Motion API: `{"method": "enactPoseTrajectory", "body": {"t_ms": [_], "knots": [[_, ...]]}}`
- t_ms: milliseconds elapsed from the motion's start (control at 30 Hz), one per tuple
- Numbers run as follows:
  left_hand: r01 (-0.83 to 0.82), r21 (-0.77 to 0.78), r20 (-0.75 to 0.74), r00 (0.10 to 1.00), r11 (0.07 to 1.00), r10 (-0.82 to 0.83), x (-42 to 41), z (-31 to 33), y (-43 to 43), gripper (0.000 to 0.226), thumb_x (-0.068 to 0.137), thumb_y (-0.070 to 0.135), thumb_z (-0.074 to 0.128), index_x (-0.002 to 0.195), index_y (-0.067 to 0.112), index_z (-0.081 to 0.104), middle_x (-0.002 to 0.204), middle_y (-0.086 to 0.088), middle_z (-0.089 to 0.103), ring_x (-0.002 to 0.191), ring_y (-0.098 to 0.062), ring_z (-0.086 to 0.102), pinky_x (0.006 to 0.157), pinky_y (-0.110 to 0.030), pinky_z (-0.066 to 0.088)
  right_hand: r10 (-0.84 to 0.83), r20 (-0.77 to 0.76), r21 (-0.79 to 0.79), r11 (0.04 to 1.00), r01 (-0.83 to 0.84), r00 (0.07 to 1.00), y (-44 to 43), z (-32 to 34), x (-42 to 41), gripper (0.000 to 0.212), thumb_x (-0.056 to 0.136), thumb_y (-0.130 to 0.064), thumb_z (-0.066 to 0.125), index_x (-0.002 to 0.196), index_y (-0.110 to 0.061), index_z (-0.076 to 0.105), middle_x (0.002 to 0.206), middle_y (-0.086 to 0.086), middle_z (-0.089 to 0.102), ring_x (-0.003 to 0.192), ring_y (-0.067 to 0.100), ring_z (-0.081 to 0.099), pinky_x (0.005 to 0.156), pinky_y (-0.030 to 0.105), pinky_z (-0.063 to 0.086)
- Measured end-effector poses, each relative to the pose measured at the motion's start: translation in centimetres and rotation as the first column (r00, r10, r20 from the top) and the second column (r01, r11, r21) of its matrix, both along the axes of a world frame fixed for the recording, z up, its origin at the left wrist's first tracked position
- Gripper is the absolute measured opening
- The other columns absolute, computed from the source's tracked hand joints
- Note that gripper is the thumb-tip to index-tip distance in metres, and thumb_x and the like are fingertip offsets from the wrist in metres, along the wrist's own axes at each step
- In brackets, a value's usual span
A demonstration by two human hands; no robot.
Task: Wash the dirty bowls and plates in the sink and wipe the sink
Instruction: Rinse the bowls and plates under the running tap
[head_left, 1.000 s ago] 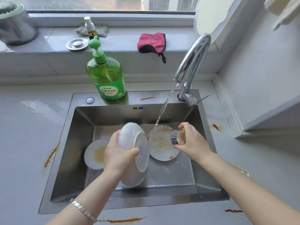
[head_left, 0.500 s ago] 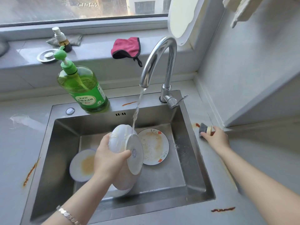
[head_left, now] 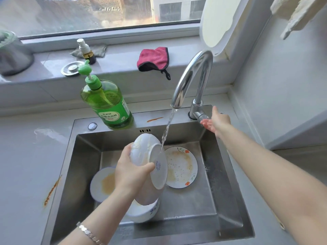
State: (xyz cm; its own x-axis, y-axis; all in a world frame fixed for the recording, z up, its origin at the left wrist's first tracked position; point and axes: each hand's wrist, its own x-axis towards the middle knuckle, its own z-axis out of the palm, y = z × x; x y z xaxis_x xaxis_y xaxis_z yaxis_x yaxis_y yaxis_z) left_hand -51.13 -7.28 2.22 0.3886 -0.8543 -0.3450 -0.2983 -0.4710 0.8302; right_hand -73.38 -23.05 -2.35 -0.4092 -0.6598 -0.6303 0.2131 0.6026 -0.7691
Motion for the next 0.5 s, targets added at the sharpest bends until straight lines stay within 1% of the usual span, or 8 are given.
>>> {"method": "enactPoseTrajectory", "body": {"t_ms": [67,167,300,400,500], "knots": [[0.004,-0.010,-0.002,1.000,1.000,-0.004,0.1,0.0,-0.2,0.061,0.066,0.005,0.073,0.116,0.033,0.050,0.092,0.025,0.051,0.090,-0.014,0.054,0.077,-0.025,0.040,-0.070,-0.001,0.008,0.997,0.070,0.998,-0.7,-0.7,-0.2,0.033,0.101,-0.033,0.034,0.094,-0.001,0.040,0.075,0.016,0.060,0.049,0.018,0.057,0.051,0.021,0.049],[0.001,-0.020,-0.014,1.000,1.000,-0.001,0.1,-0.1,-0.3,0.061,0.066,0.004,0.073,0.115,0.033,0.050,0.092,0.024,0.052,0.089,-0.011,0.055,0.076,-0.023,0.039,-0.031,-0.074,0.025,0.999,0.033,0.997,-1.0,-2.4,-0.8,0.043,0.102,-0.028,0.030,0.076,0.004,0.042,0.065,0.012,0.058,0.030,0.011,0.054,0.041,0.017,0.046],[-0.001,-0.049,-0.023,1.000,0.999,0.000,0.2,0.0,-0.2,0.060,0.066,0.003,0.072,0.111,0.035,0.049,0.092,0.025,0.053,0.086,-0.004,0.054,0.067,-0.016,0.039,0.009,-0.171,-0.009,1.000,-0.011,0.985,-0.9,-3.4,-1.2,0.043,0.101,-0.025,0.031,0.066,-0.004,0.045,0.062,0.010,0.058,0.029,0.006,0.053,0.040,0.016,0.046],[-0.003,-0.058,-0.025,1.000,0.998,0.001,0.3,0.0,0.0,0.060,0.067,0.001,0.072,0.109,0.036,0.049,0.092,0.025,0.053,0.083,0.006,0.053,0.064,-0.008,0.036,0.003,-0.187,-0.033,0.999,-0.009,0.982,-0.7,-3.2,-1.1,0.040,0.099,-0.019,0.030,0.065,-0.005,0.045,0.060,0.010,0.057,0.027,0.006,0.052,0.036,0.015,0.044],[-0.012,-0.063,-0.031,0.999,0.998,0.010,0.4,0.0,0.1,0.060,0.067,0.001,0.072,0.111,0.034,0.050,0.092,0.023,0.055,0.082,0.007,0.054,0.063,-0.007,0.038,0.001,-0.188,-0.056,0.998,-0.011,0.982,-0.4,-3.2,-1.0,0.030,0.097,-0.015,0.030,0.076,-0.001,0.046,0.060,0.011,0.057,0.028,0.006,0.052,0.036,0.015,0.045]]}}
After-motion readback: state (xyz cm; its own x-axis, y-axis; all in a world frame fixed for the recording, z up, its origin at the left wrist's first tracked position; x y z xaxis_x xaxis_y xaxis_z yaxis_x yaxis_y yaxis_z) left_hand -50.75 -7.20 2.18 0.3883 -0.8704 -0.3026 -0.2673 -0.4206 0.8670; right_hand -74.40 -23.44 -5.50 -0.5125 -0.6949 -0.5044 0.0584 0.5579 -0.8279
